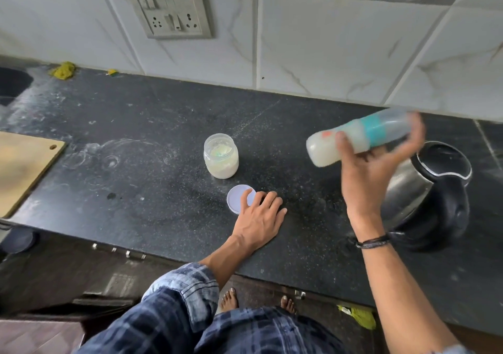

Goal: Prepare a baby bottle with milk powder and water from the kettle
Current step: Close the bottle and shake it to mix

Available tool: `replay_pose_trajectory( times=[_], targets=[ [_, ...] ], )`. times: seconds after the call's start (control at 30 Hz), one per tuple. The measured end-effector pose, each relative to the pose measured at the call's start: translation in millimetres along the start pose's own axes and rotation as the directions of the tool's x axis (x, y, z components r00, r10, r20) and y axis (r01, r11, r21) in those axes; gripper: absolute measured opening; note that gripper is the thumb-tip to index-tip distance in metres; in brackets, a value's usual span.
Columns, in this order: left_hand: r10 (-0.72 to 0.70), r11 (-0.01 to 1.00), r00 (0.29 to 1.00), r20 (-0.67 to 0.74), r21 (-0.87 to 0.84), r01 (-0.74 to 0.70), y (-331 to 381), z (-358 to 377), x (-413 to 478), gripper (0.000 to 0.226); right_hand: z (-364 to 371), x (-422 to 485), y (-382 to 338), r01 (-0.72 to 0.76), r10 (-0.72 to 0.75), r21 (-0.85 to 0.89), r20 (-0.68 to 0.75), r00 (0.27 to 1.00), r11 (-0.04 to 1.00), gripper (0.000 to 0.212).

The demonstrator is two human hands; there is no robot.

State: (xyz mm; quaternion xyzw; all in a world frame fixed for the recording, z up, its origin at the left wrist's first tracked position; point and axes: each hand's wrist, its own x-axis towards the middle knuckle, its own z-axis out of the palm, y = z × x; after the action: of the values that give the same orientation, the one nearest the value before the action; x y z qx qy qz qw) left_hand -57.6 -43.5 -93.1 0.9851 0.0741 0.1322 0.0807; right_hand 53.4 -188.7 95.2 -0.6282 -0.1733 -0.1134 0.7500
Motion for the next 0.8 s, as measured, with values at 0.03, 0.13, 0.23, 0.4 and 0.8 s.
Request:
replay_pose_trajectory(
  times=[0.03, 0.13, 0.23, 0.4, 0.8],
  targets=[
    [0.005, 1.0, 1.0, -0.003, -0.005, -0.005, 0, 0, 0, 0.036, 0, 0, 0, -0.042, 0.045, -0.048, 0.066, 0.997, 0.998, 0.097],
    [0.004, 1.0, 1.0, -0.016, 0.009, -0.004, 0, -1, 1, 0.036, -2, 3, -9, -0.028, 0.027, 0.038, 0.022, 0.999, 0.999, 0.094],
    [0.001, 1.0, 1.0, -0.011, 0.018, -0.001, 1, -3, 0, 0.036, -3, 13, -8, 0.147, -0.139, 0.059, -0.123, 0.983, 0.987, 0.096],
    [0.008, 1.0, 1.0, -0.016, -0.002, -0.008, 0, -3, 0, 0.036, -2, 1, -9, 0.008, -0.002, -0.059, 0.109, 0.994, 0.998, 0.094],
    [-0.003, 1.0, 1.0, -0.027, 0.004, 0.003, 2, -4, 0, 0.036, -3, 9, -17, 0.332, -0.33, 0.017, -0.048, 0.943, 0.943, 0.096]
  ],
)
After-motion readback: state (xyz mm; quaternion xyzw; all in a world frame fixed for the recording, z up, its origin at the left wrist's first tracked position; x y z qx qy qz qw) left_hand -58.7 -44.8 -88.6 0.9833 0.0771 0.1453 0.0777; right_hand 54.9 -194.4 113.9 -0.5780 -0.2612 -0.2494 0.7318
